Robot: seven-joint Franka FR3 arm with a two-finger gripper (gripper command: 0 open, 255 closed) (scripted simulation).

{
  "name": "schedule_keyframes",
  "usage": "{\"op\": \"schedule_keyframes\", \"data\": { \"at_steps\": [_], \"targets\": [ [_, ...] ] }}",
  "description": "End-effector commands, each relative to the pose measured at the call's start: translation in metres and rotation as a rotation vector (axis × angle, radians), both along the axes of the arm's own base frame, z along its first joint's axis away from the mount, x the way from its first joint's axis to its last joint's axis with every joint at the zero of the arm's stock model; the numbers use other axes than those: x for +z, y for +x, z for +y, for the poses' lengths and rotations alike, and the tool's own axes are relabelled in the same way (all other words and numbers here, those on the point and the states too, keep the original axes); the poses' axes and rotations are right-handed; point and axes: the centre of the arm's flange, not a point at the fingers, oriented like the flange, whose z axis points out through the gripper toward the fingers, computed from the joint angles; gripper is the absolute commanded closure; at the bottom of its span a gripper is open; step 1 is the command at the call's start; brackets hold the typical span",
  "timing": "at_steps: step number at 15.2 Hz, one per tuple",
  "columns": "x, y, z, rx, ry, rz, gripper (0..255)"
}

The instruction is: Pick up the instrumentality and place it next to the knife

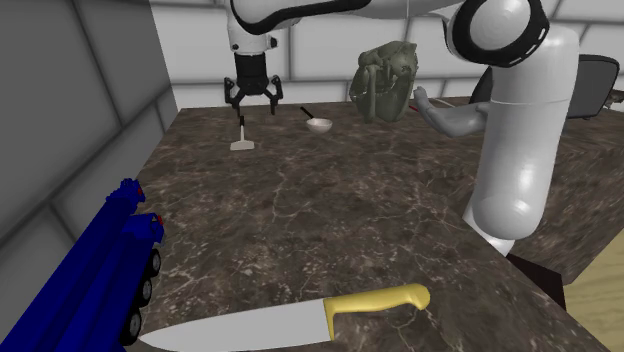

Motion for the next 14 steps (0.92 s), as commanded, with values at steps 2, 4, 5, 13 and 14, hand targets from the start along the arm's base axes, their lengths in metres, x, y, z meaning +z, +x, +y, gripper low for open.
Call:
{"op": "schedule_keyframes", "data": {
  "at_steps": [2,4,5,13,14],
  "targets": [
    [-0.005,0.039,0.007,-0.060,0.012,-0.009,0],
    [-0.007,0.058,0.008,-0.088,0.018,-0.013,0],
    [-0.012,0.058,0.008,-0.088,0.018,-0.013,0],
    [-0.047,0.060,0.006,-0.088,0.018,-0.013,0],
    [-0.047,0.060,0.006,-0.088,0.018,-0.013,0]
  ]
}}
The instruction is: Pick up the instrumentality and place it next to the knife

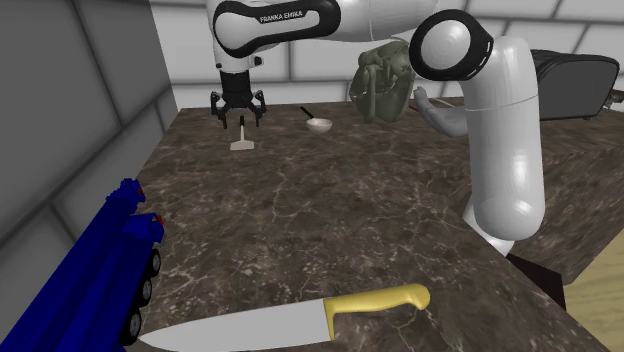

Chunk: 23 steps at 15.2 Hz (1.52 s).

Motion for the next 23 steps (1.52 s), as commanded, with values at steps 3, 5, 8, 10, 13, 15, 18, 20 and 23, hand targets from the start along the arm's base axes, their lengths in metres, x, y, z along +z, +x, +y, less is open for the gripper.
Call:
{"op": "schedule_keyframes", "data": {
  "at_steps": [3,5,8,10,13,15,18,20,23],
  "targets": [
    [-0.001,0.000,0.000,0.000,0.000,0.000,0],
    [-0.001,0.000,0.000,0.000,0.000,0.000,0],
    [-0.001,0.000,0.000,0.000,0.000,0.000,255],
    [-0.001,0.000,0.000,0.000,0.000,0.000,255],
    [-0.001,0.000,0.000,0.000,0.000,0.000,255],
    [-0.001,0.000,0.000,0.000,0.000,0.000,255],
    [0.015,0.000,0.000,0.000,0.000,0.000,255],
    [0.025,0.000,0.000,0.000,0.000,0.000,255],
    [0.041,0.000,0.000,0.000,0.000,0.000,255]
  ]
}}
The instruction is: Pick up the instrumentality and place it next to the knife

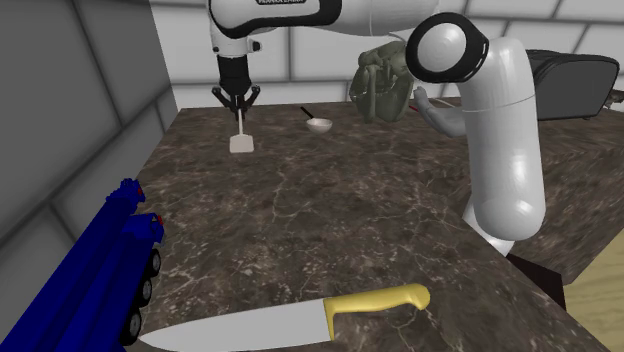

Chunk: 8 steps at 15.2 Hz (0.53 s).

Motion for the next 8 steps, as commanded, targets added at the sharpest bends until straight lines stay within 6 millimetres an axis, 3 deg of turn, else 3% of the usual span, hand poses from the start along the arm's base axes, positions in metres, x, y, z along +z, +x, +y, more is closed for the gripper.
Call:
{"op": "schedule_keyframes", "data": {
  "at_steps": [1,8],
  "targets": [
    [0.010,-0.001,0.000,0.000,0.000,0.000,255],
    [0.047,-0.001,0.000,0.000,0.000,0.000,255]
  ]
}}
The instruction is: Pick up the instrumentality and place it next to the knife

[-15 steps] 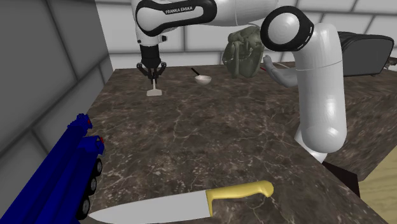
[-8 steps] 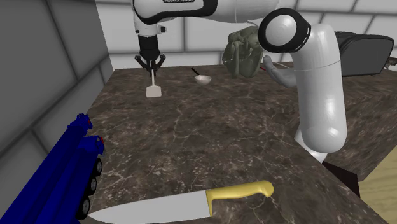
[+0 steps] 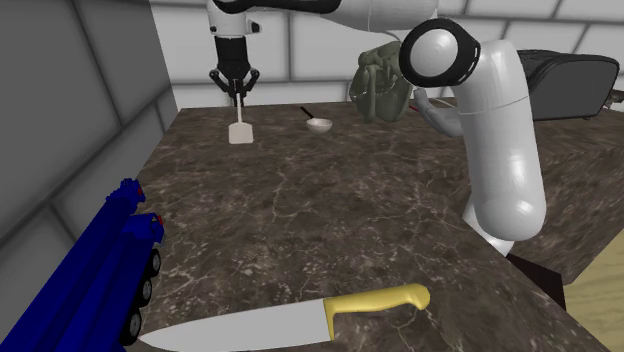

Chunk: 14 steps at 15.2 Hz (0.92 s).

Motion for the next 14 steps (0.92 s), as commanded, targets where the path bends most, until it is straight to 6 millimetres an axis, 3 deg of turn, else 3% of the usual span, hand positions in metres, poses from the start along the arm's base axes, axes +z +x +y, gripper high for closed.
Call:
{"op": "schedule_keyframes", "data": {
  "at_steps": [1,14],
  "targets": [
    [0.005,-0.011,0.006,0.000,0.000,0.001,255],
    [0.005,-0.166,0.080,0.000,0.000,0.001,255]
  ]
}}
